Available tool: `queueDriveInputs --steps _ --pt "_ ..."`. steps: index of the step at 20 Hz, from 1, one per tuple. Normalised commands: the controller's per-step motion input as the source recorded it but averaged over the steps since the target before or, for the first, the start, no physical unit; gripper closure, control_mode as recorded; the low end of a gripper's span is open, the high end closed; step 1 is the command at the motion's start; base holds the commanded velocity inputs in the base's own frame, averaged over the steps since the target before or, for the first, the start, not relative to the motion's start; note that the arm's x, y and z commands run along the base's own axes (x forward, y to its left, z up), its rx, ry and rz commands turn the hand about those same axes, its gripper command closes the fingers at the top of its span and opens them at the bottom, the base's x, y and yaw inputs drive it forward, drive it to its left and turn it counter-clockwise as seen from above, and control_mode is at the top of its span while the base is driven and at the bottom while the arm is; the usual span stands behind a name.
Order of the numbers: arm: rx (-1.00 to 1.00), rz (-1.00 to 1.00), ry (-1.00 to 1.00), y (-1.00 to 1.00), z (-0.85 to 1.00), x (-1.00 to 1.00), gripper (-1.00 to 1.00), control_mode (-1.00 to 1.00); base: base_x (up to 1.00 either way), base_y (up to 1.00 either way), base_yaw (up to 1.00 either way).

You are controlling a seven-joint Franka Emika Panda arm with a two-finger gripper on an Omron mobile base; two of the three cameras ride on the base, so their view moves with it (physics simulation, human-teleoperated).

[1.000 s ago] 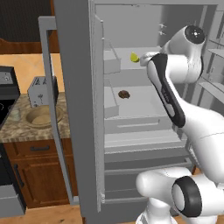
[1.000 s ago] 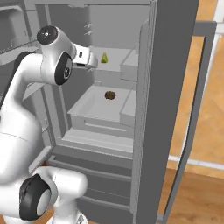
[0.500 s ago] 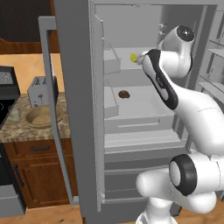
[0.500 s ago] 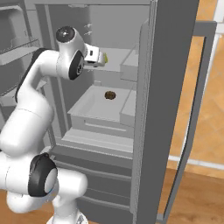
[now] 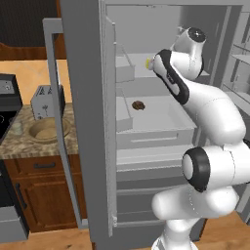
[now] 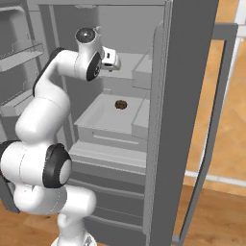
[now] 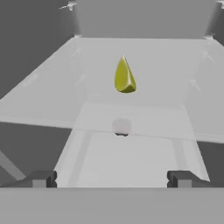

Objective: Grab a lemon wedge from the fridge and one ice cube from the ice bowl, and put them in the glass of lemonade.

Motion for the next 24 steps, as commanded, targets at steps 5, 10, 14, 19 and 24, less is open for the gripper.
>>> queueDriveInputs --steps 5,10,14,19,24 --pt "0.00 0.01 0.00 0.00 -0.14 0.46 -1.00 -1.00 0.00 0.00 0.00" --pt "0.00 0.00 0.00 -0.01 -0.12 0.44 -1.00 -1.00 0.00 0.00 0.00" --pt "0.00 0.00 0.00 -0.05 -0.08 0.37 -1.00 -1.00 0.00 0.00 0.00" --pt "0.00 0.00 0.00 -0.02 -0.15 0.43 -1.00 -1.00 0.00 0.00 0.00" --pt "0.00 0.00 0.00 -0.01 -0.11 0.52 -1.00 -1.00 0.00 0.00 0.00"
